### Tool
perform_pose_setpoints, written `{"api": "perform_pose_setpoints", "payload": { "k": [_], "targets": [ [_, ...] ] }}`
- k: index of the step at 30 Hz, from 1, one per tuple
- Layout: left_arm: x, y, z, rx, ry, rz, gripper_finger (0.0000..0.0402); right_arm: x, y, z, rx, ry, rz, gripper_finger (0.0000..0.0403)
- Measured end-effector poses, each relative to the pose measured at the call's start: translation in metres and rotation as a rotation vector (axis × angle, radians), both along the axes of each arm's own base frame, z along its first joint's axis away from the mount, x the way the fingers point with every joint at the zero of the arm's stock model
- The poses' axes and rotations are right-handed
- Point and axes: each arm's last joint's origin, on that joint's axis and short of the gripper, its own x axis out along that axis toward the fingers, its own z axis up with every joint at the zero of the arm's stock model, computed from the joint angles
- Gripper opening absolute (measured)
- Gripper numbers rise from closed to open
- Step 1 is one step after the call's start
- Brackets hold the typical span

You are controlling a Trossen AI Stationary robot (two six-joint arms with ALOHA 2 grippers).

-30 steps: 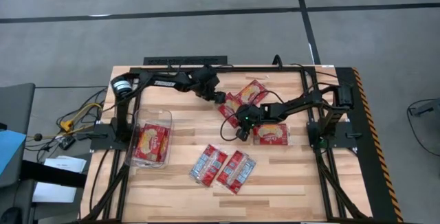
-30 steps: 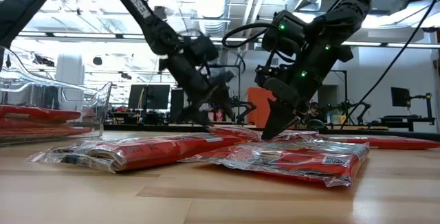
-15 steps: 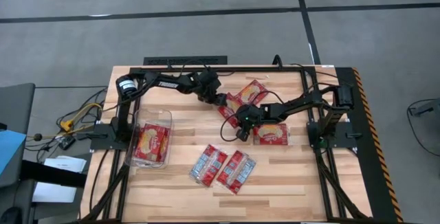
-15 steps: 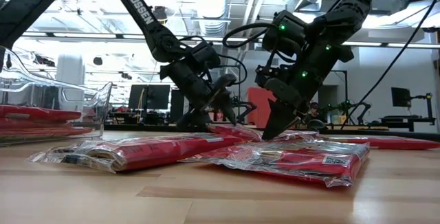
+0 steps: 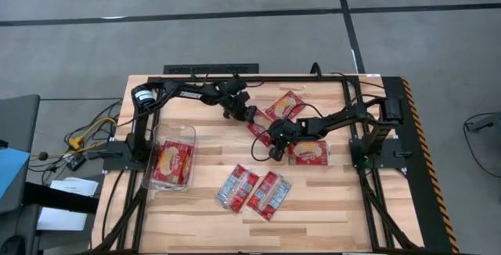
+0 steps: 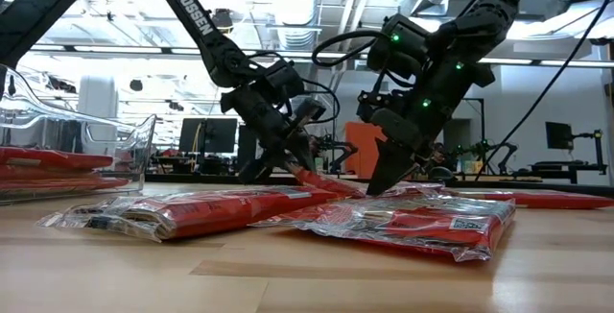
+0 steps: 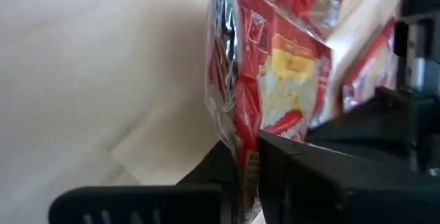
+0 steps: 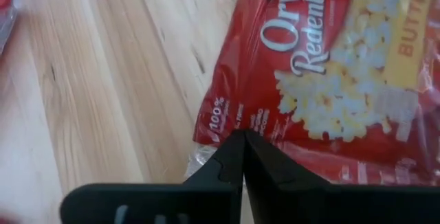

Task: Sort popcorn bags into baskets
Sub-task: Put the red popcorn bag into the transparent bin

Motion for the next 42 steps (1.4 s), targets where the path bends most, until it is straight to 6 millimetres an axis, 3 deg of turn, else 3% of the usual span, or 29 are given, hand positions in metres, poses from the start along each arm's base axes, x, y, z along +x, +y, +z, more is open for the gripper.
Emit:
{"api": "perform_pose_setpoints", "payload": {
  "k": [8,15,20,26,29,32,37,42],
  "targets": [
    [-0.011,-0.007,0.033,0.014,-0.002,-0.033,0.0004,-0.014,-0.001,0.044,-0.026,-0.076,0.018,0.0024],
    [-0.040,-0.028,0.092,0.055,-0.026,-0.174,0.0002,-0.037,0.000,0.081,-0.088,-0.100,0.009,0.0022],
    [-0.091,-0.065,0.151,0.086,-0.087,-0.433,0.0002,-0.044,-0.002,0.097,-0.153,-0.146,-0.015,0.0039],
    [-0.170,-0.103,0.198,0.223,0.116,-0.584,0.0002,-0.044,-0.003,0.098,-0.160,-0.155,-0.020,0.0037],
    [-0.196,-0.115,0.206,0.267,0.208,-0.639,0.0009,-0.043,-0.003,0.094,-0.166,-0.134,-0.008,0.0030],
    [-0.208,-0.121,0.207,0.306,0.268,-0.709,0.0014,-0.038,-0.004,0.092,-0.171,-0.145,-0.003,0.0023],
    [-0.210,-0.118,0.201,0.370,0.368,-0.810,0.0009,-0.034,-0.004,0.085,-0.164,-0.129,-0.004,0.0020],
    [-0.212,-0.118,0.180,0.326,0.363,-0.902,0.0008,-0.032,-0.004,0.076,-0.142,-0.097,-0.019,0.0036]
  ]
}}
